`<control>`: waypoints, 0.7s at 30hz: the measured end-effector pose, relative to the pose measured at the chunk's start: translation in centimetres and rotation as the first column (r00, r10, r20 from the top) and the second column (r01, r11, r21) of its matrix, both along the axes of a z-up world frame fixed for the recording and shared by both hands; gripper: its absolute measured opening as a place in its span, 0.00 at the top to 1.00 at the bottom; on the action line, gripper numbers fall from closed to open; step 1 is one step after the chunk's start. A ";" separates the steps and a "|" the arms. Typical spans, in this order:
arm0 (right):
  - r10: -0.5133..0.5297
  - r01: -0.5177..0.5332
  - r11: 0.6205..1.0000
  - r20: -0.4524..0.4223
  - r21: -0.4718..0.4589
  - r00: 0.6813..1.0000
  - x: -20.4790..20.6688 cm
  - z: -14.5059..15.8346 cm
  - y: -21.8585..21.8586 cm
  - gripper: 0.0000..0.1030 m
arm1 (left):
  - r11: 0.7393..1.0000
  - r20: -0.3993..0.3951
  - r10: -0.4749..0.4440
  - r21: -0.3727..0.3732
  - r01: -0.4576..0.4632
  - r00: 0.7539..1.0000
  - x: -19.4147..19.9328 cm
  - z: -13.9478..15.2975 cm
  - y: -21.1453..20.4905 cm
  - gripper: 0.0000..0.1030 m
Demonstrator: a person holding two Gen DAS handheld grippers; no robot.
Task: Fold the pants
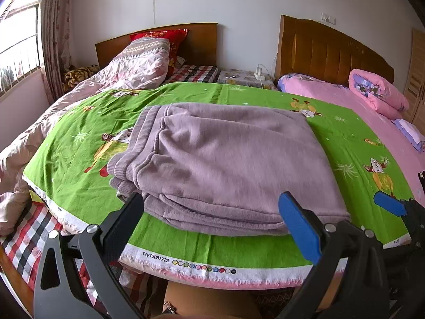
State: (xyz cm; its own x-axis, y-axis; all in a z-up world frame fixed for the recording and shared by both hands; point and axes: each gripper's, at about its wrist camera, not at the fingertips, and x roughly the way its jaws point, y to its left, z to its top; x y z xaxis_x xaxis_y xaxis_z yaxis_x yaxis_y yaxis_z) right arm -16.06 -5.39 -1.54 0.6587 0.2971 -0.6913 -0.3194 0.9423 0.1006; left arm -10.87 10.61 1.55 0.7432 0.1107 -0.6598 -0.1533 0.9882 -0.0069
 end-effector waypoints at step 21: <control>-0.001 0.001 1.000 -0.004 0.001 1.000 0.0 -0.2 -0.2 0.05 | 1.000 -0.001 0.000 0.000 0.000 1.000 0.0 0.0 -0.1 0.02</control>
State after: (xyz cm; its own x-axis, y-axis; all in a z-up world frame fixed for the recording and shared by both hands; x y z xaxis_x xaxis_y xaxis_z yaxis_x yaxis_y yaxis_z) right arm -16.02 -5.62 -1.74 0.6562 0.2971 -0.6936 -0.3179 0.9425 0.1029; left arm -10.89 10.46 1.50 0.7425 0.1113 -0.6606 -0.1537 0.9881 -0.0063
